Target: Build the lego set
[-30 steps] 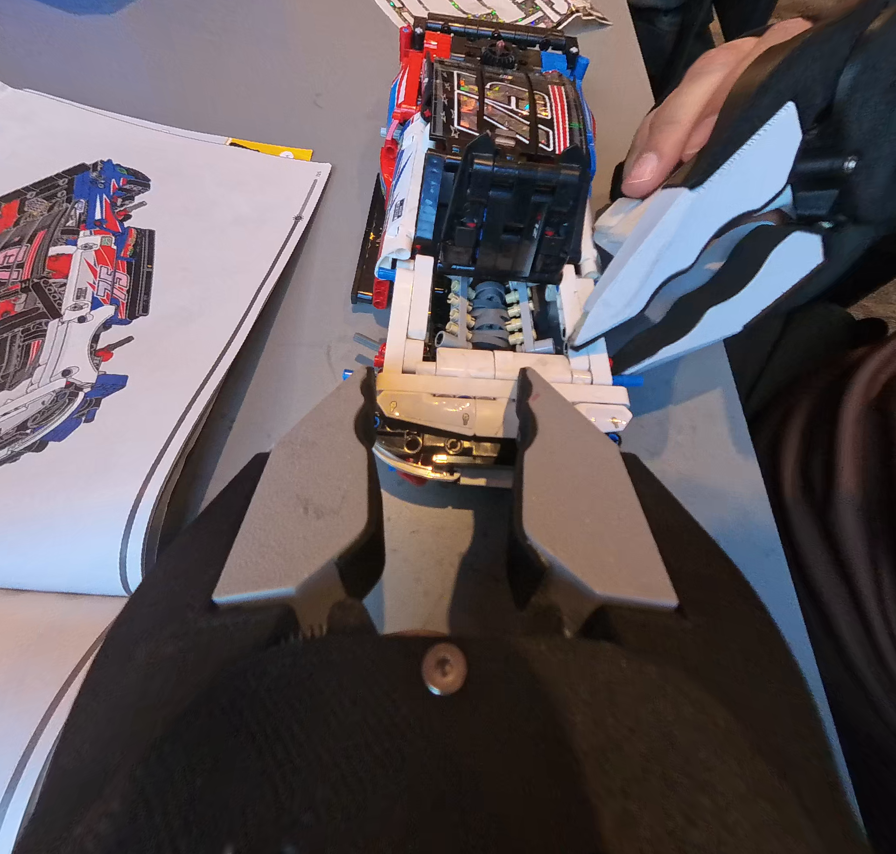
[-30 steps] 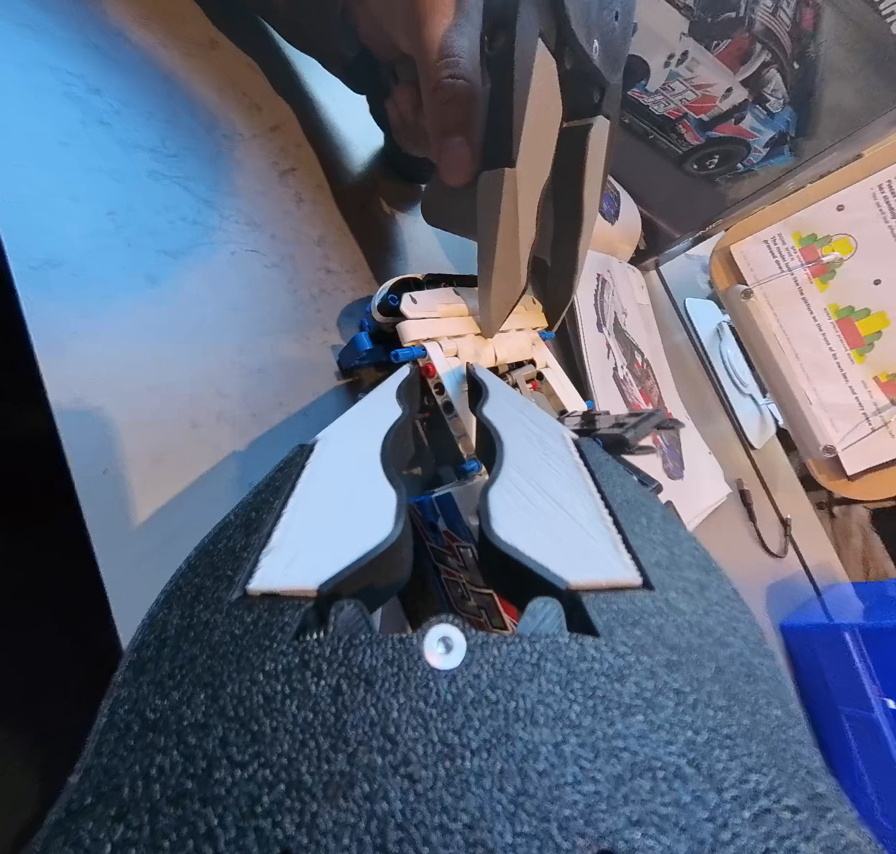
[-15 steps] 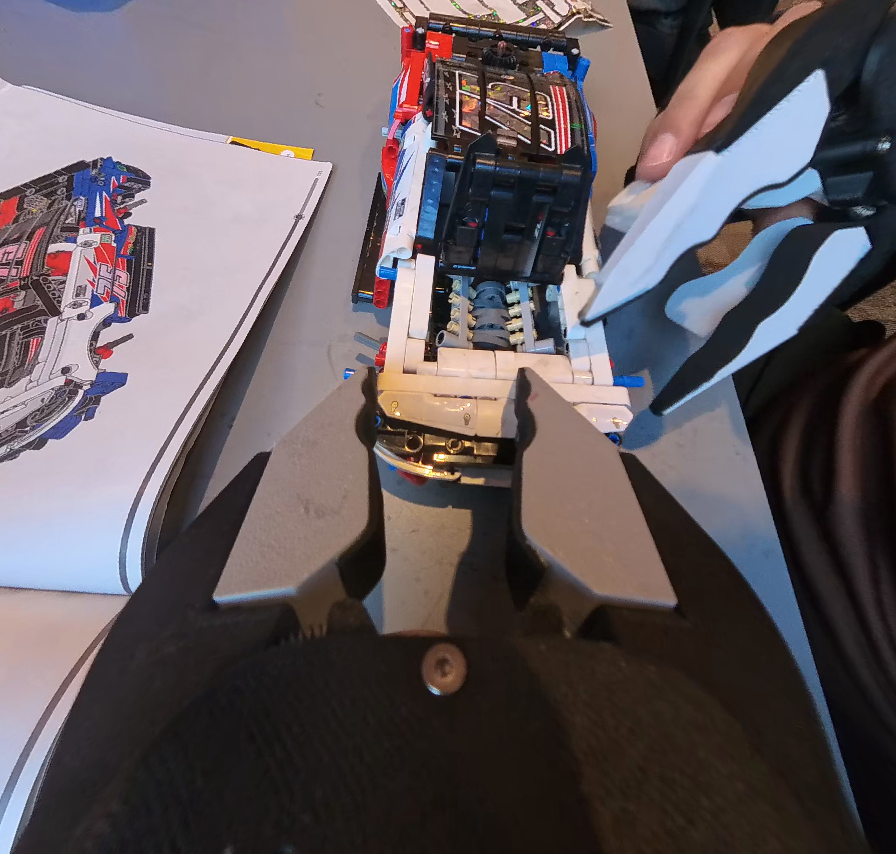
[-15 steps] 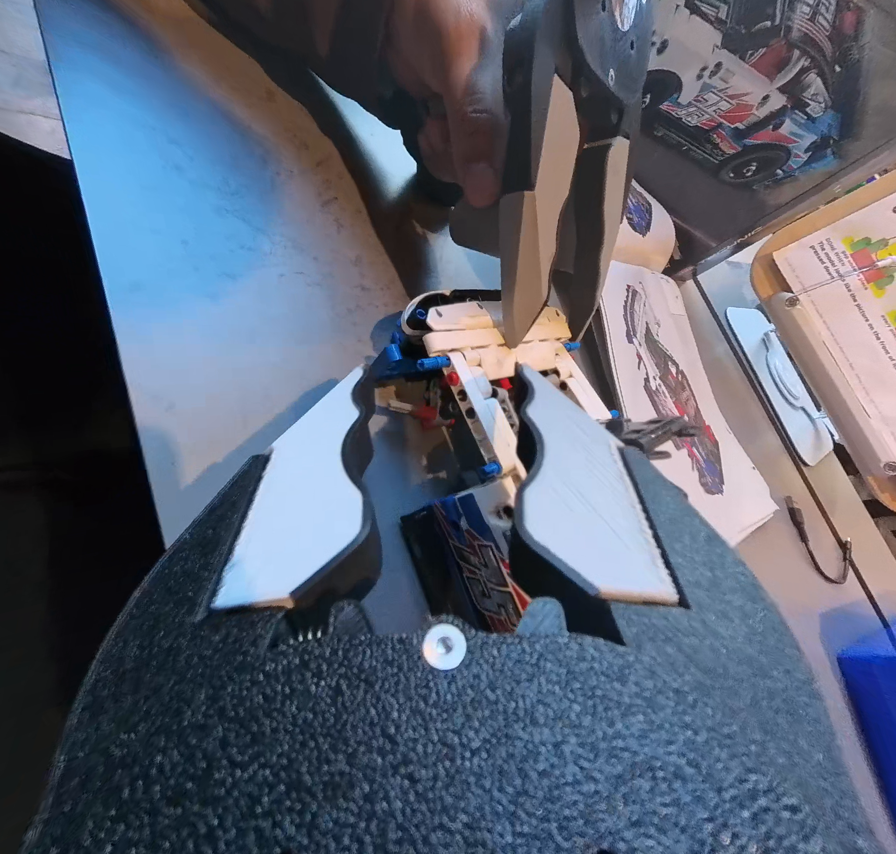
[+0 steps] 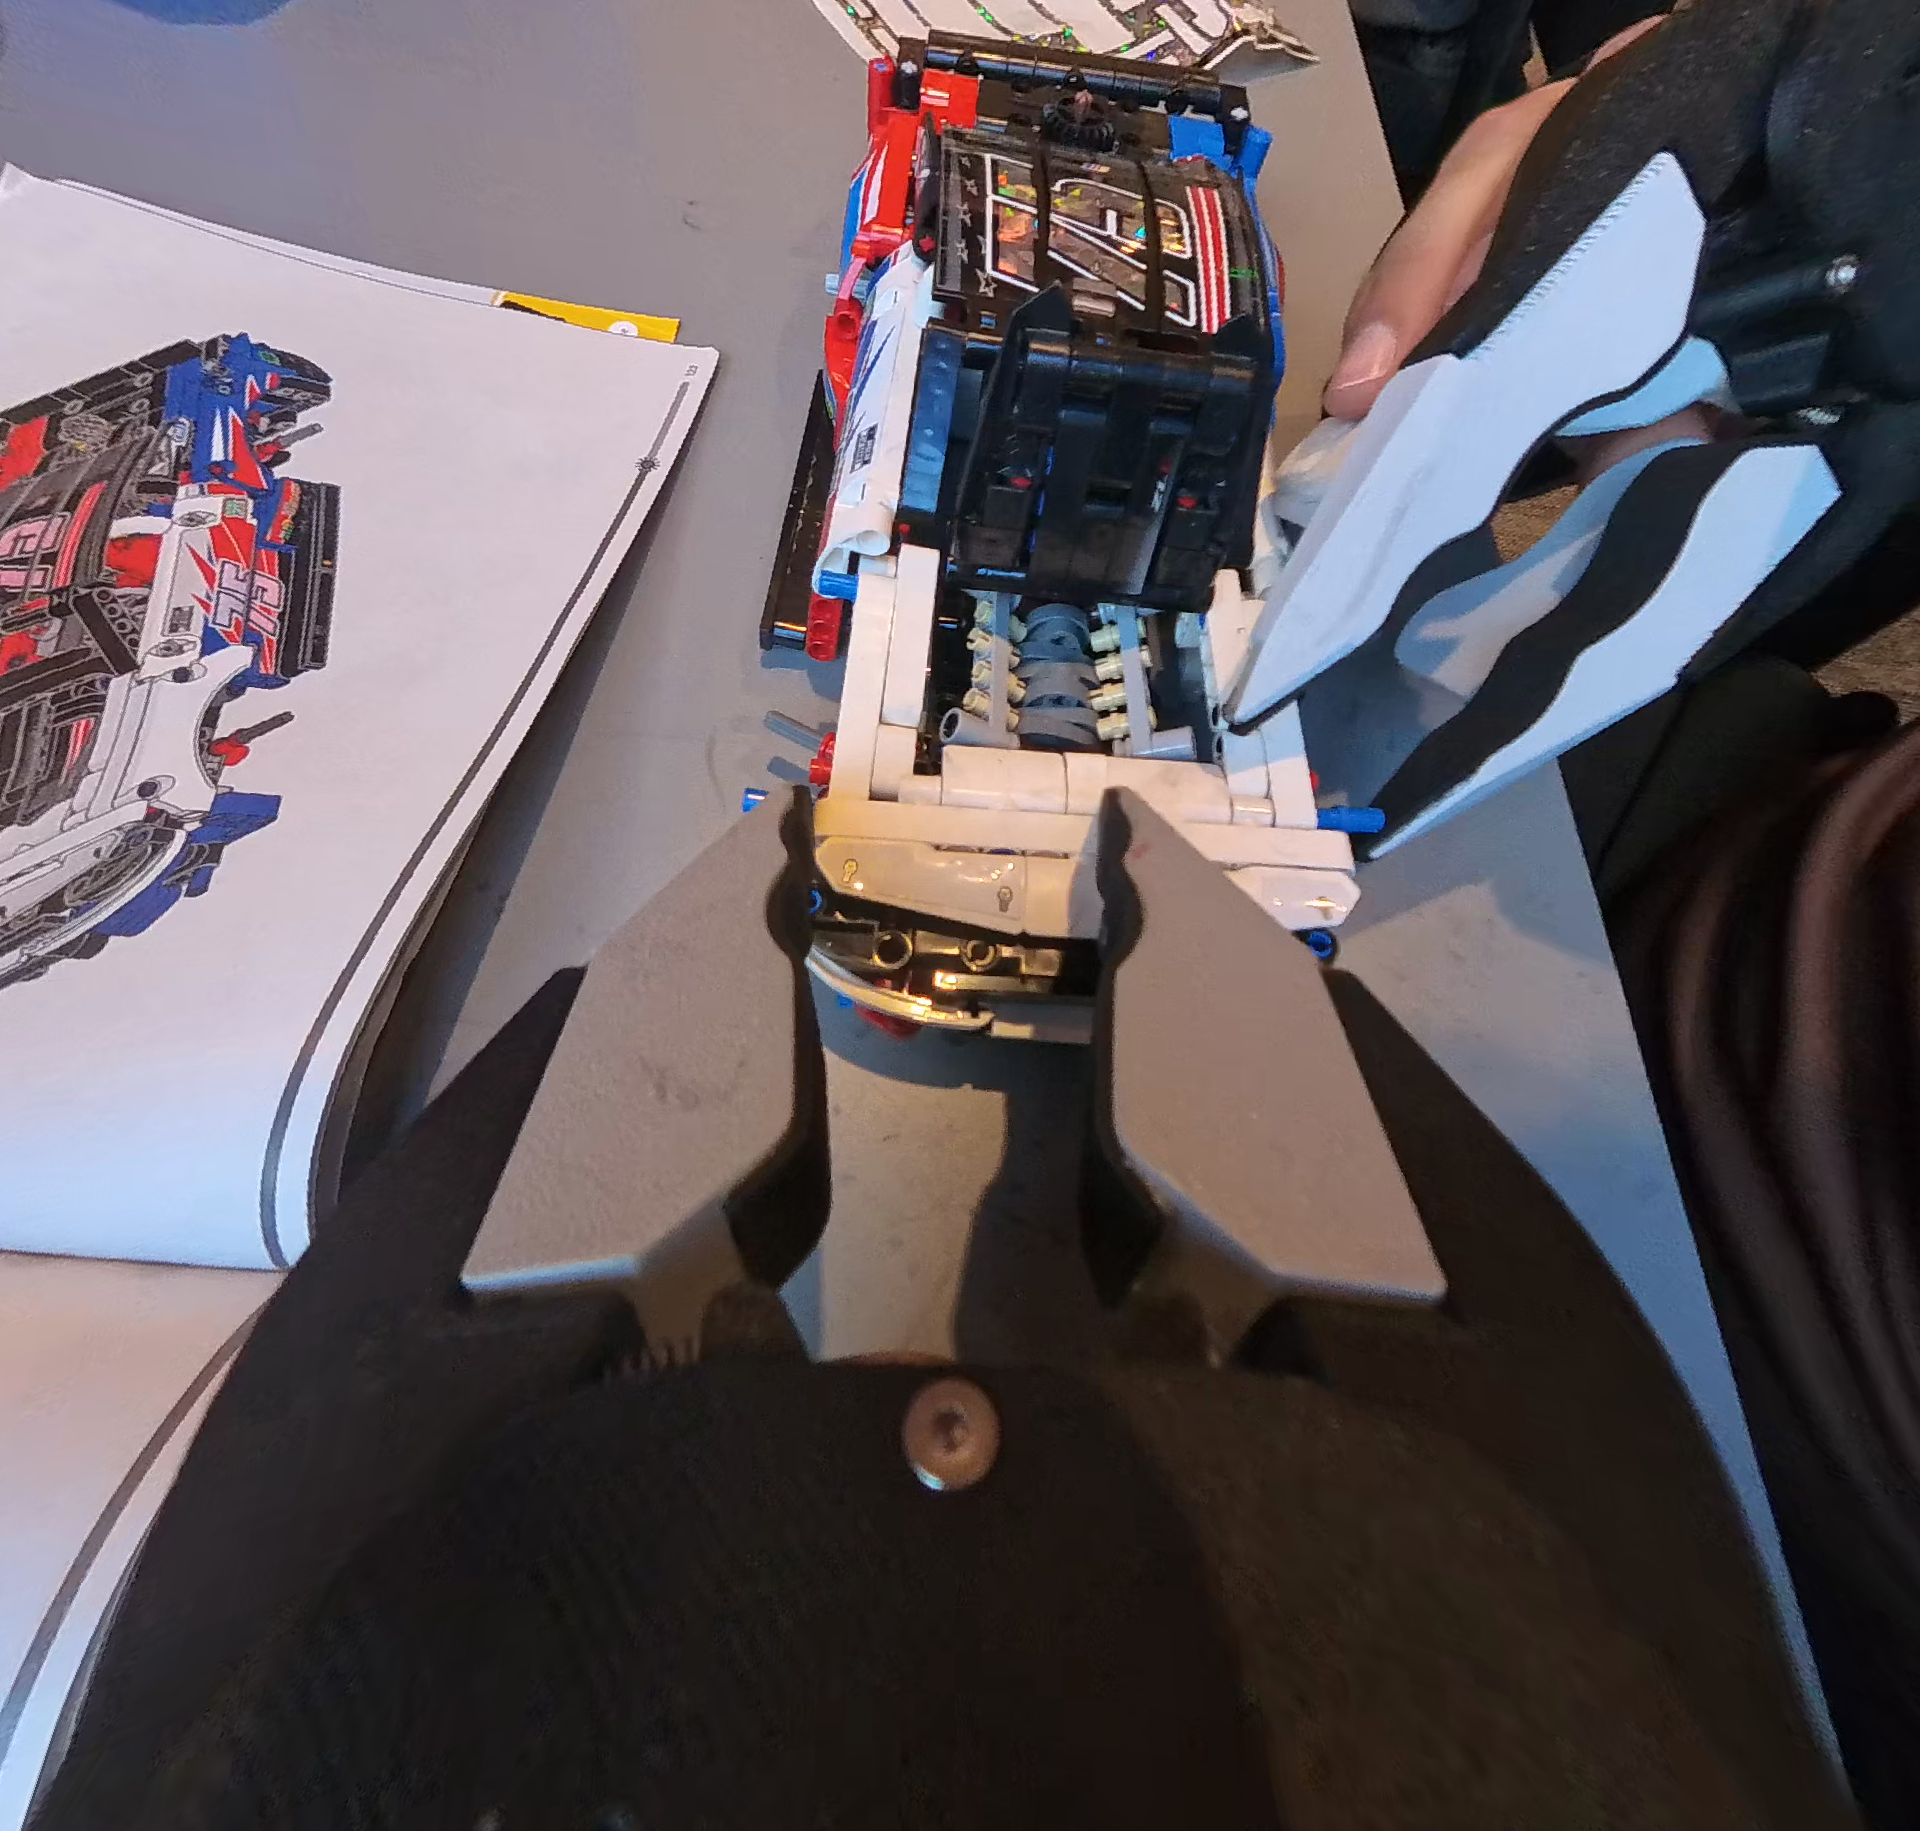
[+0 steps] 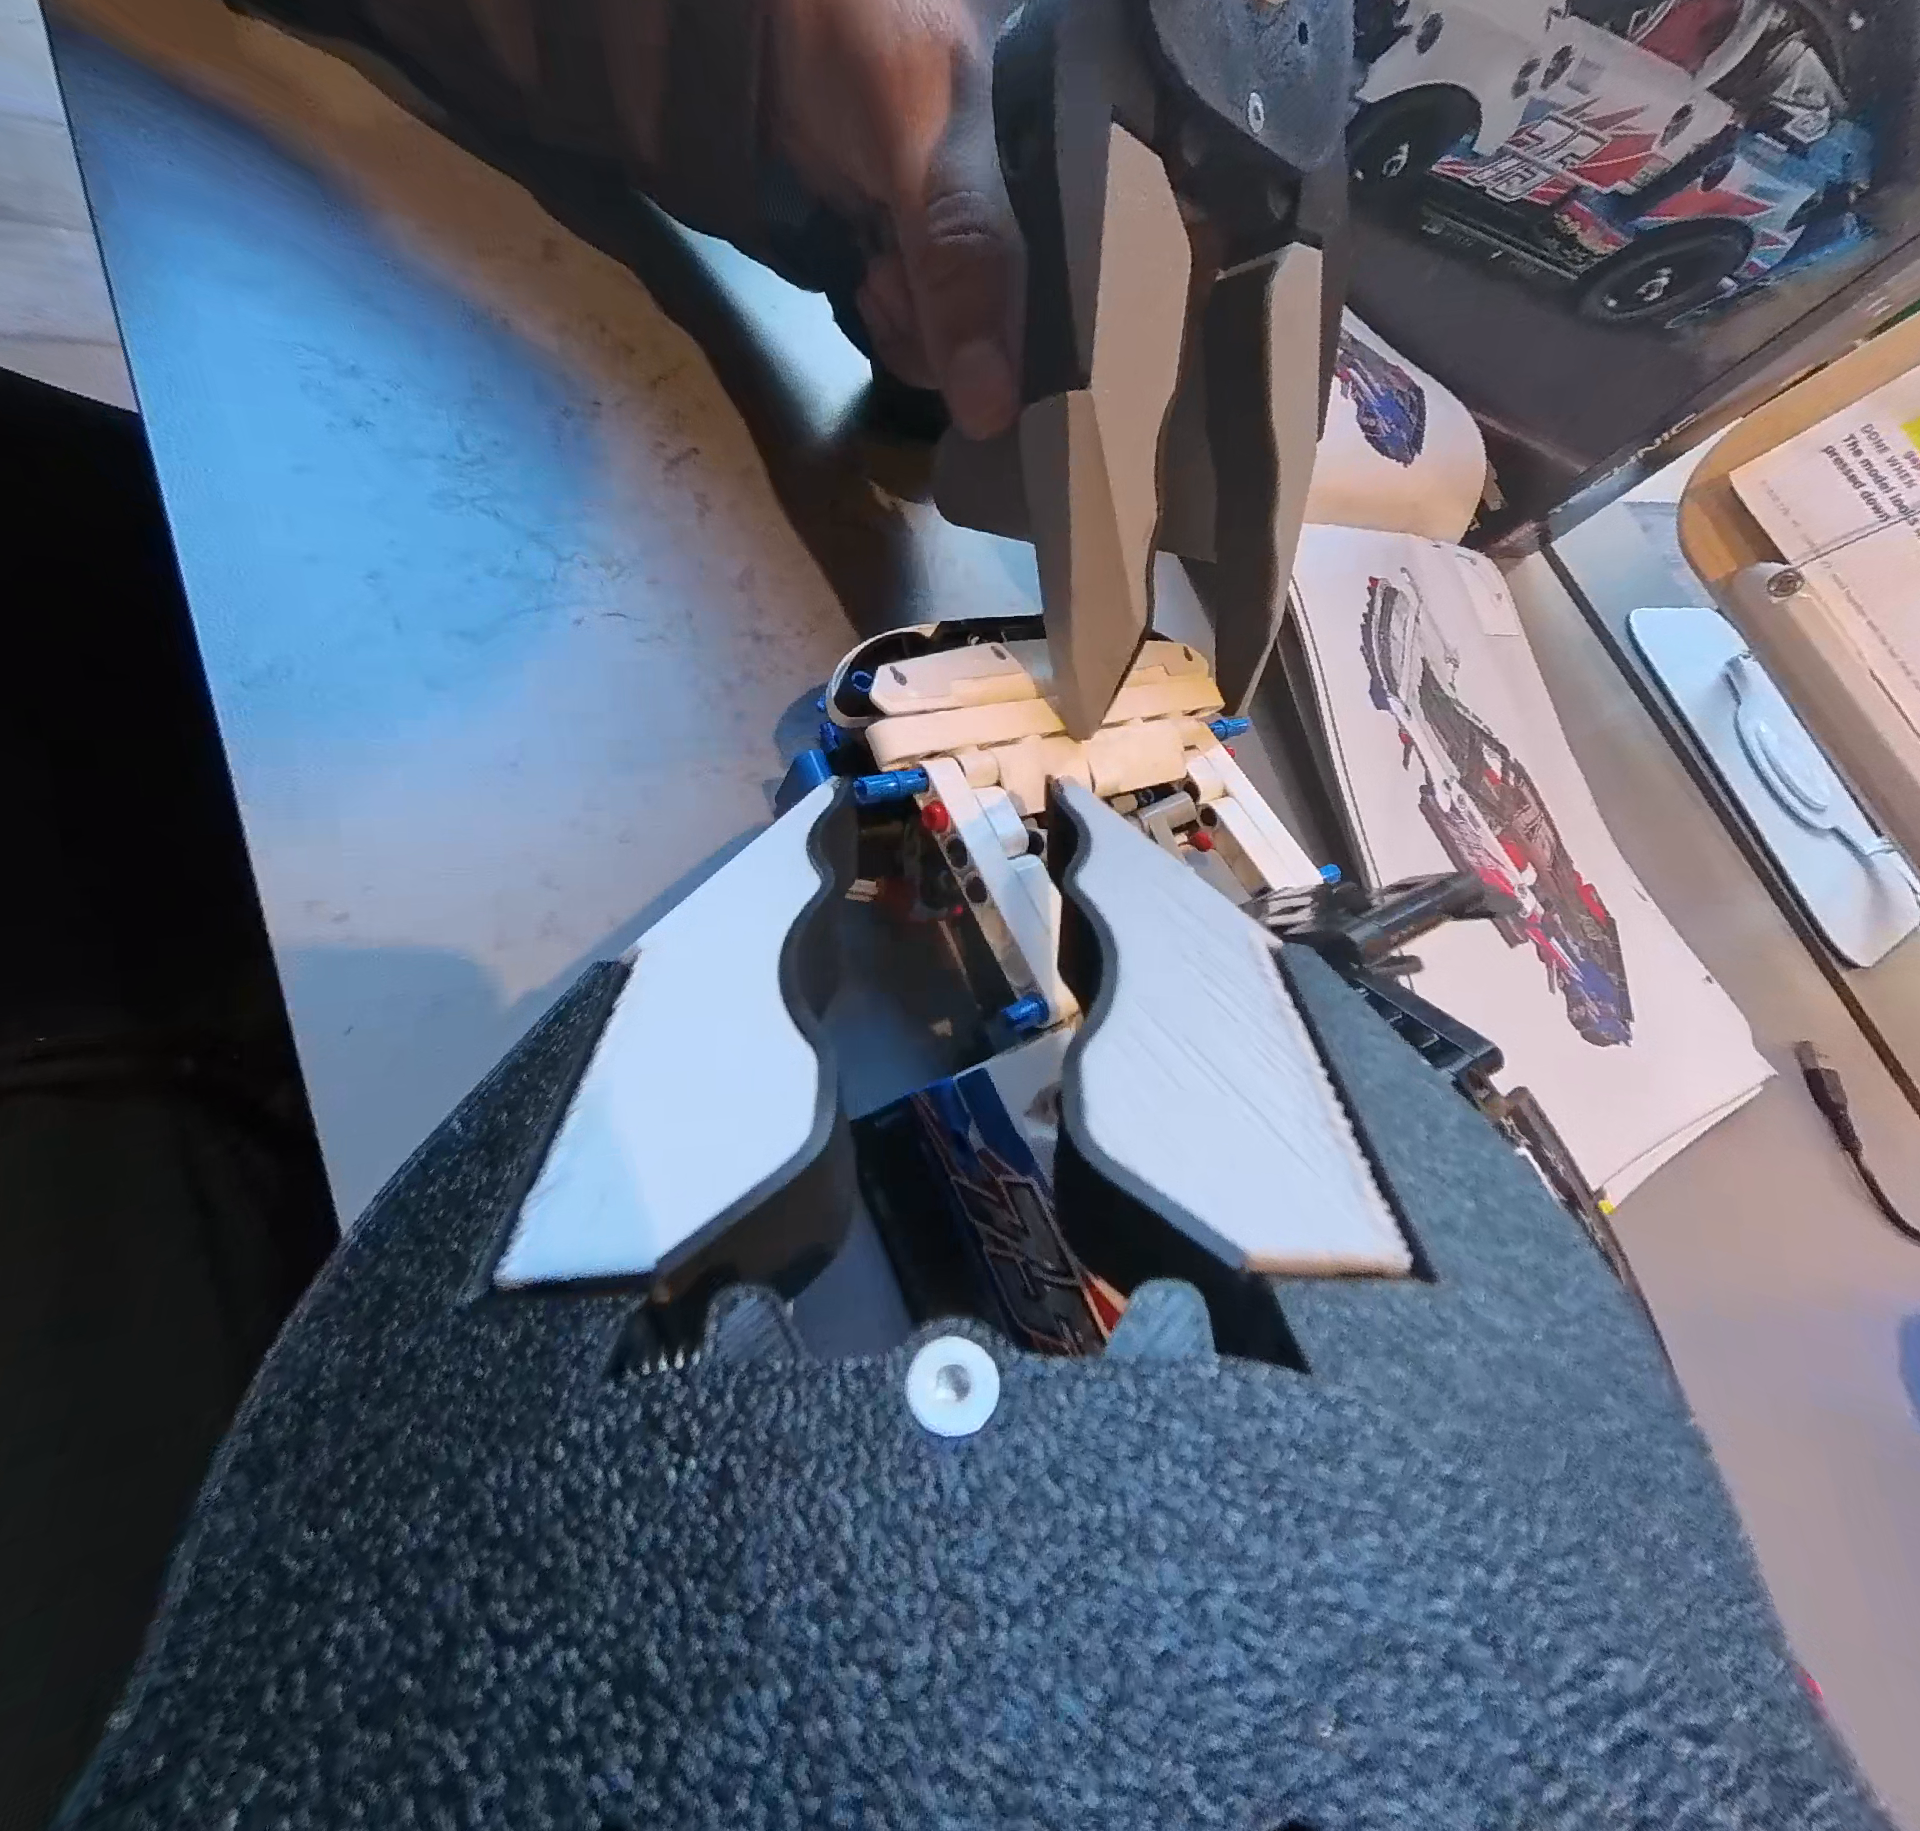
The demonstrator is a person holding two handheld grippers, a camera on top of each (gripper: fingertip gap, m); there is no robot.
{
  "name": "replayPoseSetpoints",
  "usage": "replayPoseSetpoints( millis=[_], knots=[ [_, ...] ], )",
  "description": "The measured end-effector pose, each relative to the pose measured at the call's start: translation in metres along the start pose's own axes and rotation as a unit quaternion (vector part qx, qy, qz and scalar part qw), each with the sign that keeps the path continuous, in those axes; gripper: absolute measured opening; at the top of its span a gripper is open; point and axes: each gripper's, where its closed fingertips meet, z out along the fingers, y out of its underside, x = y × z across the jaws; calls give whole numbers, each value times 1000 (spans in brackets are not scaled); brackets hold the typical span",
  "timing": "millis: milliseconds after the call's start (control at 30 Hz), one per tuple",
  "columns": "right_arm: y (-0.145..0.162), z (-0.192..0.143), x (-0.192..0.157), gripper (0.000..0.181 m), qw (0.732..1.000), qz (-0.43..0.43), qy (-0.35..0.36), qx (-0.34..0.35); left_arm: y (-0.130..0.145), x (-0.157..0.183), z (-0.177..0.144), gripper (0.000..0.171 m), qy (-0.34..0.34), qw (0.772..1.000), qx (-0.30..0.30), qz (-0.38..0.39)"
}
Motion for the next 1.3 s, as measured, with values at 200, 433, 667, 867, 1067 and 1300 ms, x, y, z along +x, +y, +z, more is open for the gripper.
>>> replayPoseSetpoints(
  millis=[200,433,667,867,1067,1300],
  knots=[
    [0,0,-1,34,1000,8,-6,0,0,0,0,52,-4,1000,3,-3],
    [0,1,-7,22,1000,4,-29,-2,0,0,1,52,-1,1000,2,-5],
    [0,0,-7,22,998,22,-50,-1,0,1,1,52,6,1000,1,-9],
    [1,0,-7,21,998,24,-54,-6,0,0,1,52,-2,1000,5,-11],
    [1,3,-8,21,999,9,-49,-11,-1,-3,2,50,-22,1000,9,-8],
    [0,0,-10,22,998,20,-61,2,-2,-2,1,45,-32,999,14,0]
  ],
)
